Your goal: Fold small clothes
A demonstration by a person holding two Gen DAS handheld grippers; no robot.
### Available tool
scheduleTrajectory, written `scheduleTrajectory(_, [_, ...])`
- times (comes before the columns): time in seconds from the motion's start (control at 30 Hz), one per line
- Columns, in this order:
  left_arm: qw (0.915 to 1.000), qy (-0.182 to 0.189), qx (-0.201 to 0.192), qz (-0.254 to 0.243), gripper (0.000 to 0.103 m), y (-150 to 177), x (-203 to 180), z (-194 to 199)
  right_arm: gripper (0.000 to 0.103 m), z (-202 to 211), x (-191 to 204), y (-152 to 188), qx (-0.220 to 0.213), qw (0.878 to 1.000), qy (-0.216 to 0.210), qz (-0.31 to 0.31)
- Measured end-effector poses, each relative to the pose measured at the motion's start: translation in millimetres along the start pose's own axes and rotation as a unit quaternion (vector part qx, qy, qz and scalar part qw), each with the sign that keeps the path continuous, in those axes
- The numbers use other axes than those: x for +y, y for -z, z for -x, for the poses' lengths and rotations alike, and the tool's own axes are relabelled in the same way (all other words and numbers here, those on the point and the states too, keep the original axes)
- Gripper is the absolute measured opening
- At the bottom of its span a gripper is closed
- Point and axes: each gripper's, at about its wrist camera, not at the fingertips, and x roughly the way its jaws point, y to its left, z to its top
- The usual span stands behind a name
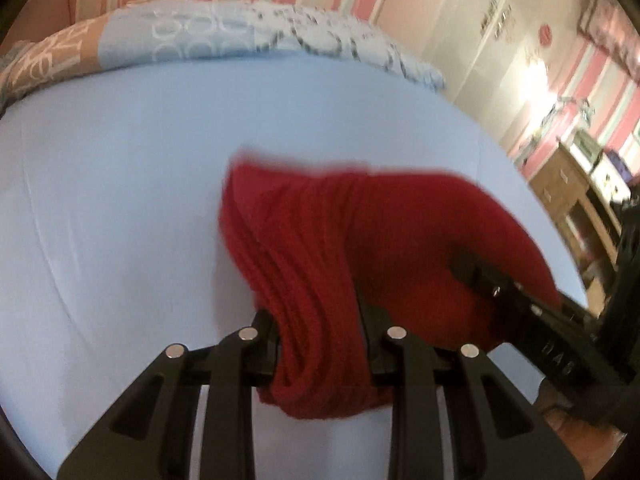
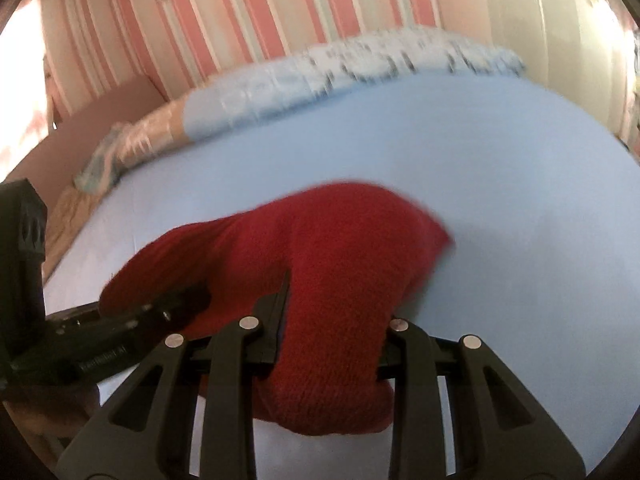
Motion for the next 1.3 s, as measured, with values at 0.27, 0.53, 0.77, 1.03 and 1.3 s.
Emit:
scheduleTrajectory(0.27, [0.9993,0.012,0.025,0.025,0.027,65.7,-8.9,10.1,0.030,25.3,-6.2,68.4,0.028,1.000,0.009,-0.004])
scheduleTrajectory(0.53, [0.9994,0.005,0.003,0.034,0.047,90.7,2.7,15.4,0.060,35.1,-3.8,98.3,0.013,0.998,0.055,0.003])
scheduleTrajectory(0.77, [0.9971,-0.038,-0.063,0.019,0.067,102.0,11.3,55.2,0.072,78.2,-0.9,106.5,-0.025,0.993,0.109,0.025])
scheduleTrajectory(1.03, [0.9844,-0.113,-0.133,0.018,0.089,58.1,35.6,122.2,0.100,114.2,31.8,49.5,-0.048,0.991,0.123,-0.002])
scheduleTrajectory(1.3, [0.9787,-0.156,-0.134,0.000,0.093,58.2,61.0,206.3,0.100,144.6,115.7,30.2,-0.029,0.995,0.099,0.008])
